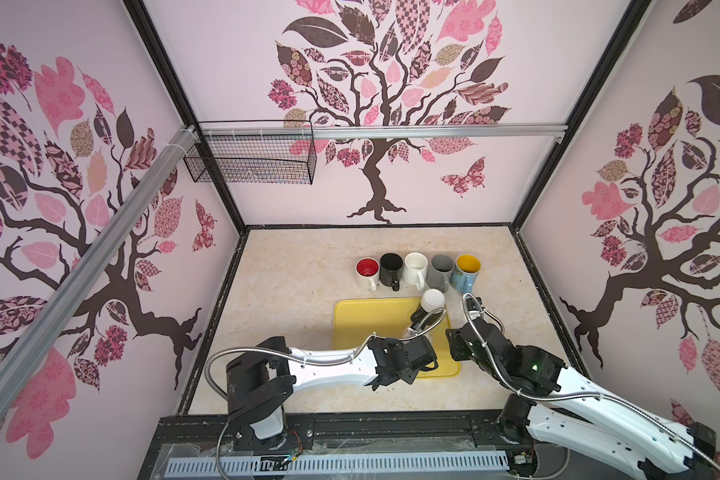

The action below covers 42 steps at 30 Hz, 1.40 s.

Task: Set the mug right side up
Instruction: 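Lower the left gripper over the upside-down pink mug and close on its handle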

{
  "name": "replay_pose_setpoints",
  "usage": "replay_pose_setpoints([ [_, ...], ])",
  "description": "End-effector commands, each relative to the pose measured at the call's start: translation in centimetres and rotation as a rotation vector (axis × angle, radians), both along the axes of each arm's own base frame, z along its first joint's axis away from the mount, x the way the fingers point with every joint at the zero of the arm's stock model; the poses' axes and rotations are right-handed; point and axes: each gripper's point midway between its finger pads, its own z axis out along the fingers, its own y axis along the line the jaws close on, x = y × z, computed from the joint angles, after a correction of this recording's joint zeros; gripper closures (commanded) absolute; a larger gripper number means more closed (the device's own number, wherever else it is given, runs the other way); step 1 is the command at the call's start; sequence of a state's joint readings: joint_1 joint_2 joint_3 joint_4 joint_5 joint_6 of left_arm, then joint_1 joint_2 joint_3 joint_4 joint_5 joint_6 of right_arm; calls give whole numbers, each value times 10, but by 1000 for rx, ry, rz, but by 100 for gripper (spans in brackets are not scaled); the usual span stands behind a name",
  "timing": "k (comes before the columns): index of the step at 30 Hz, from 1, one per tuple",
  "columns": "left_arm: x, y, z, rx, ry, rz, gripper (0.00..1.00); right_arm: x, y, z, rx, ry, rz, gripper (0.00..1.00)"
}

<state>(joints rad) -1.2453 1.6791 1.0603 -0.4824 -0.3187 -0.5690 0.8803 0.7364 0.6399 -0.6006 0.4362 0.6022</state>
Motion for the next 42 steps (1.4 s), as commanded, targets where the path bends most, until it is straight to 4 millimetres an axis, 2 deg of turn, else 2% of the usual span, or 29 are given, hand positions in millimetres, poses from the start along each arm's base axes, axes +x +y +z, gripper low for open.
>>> replay_pose_setpoints([
  [1, 10, -7, 8, -29, 6, 25, 52, 3, -4, 4, 0, -26, -22, 55],
  [13, 18, -16, -1, -44, 40, -4, 58, 4, -4, 5, 4, -36, -21, 55],
  [24, 26, -16, -8, -26, 47, 3, 63, 4, -3, 6, 11, -45, -13, 55],
  [36, 28, -17, -17, -16, 61, 2, 79, 4, -2, 9, 23, -55, -8, 55],
  [40, 28, -15, -13, -24, 51, 4, 100, 4, -2, 10, 29, -60, -7, 55],
  [42, 29, -14, -8, -35, 36, 11, 100, 4, -1, 11, 34, -61, -2, 55],
])
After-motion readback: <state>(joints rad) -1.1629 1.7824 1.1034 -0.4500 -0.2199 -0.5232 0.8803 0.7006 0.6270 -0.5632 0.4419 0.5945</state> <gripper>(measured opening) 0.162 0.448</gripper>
